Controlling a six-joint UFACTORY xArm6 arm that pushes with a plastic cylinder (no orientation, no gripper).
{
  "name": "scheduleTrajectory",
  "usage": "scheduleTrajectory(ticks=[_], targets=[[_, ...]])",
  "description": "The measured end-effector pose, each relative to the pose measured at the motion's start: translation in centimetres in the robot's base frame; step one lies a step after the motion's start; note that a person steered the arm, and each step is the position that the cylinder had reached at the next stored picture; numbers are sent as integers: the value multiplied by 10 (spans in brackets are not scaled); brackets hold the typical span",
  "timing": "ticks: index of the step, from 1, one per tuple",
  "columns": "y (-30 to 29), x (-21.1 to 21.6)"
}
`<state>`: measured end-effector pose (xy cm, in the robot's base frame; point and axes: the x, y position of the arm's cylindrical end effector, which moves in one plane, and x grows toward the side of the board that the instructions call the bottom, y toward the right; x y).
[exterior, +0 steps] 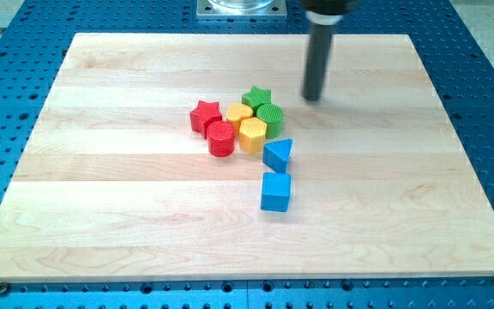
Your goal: Move the blue triangle into the green star
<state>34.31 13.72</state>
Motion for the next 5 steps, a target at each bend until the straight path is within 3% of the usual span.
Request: scheduleTrajectory(ticks=[1,2,3,5], targets=[[7,83],[-49,142],[-84,130],[-216,138]])
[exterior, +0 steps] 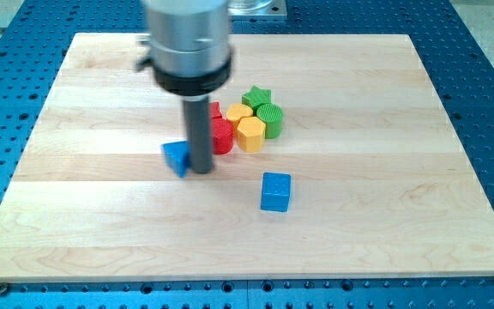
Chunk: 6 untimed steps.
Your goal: Move the blue triangle into the green star
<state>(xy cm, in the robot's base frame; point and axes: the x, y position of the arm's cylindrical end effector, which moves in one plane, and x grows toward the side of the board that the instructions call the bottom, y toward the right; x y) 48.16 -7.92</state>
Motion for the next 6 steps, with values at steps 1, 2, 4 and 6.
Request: scheduleTrajectory(ticks=[1,2,4,6], targets=[[-46,-2],[-78,2],[-104,-18],[-144,-37]])
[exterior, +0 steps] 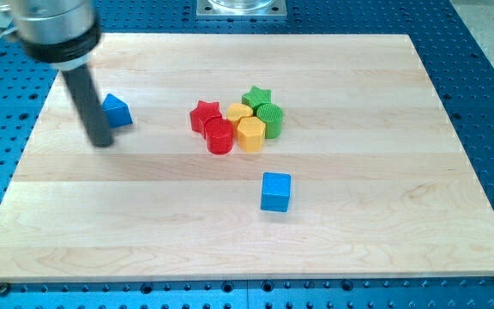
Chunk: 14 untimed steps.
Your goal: Move the blue triangle into the green star
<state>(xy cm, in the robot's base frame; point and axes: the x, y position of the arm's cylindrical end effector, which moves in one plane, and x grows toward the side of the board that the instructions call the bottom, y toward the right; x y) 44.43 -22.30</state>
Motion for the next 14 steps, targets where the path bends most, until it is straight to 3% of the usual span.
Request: scheduleTrajectory(ticks=[1,3,4,6,8,10,14], targets=[[5,-26],[76,-78],[63,-121],[122,-124],[146,-87],[154,-116],[202,-80]])
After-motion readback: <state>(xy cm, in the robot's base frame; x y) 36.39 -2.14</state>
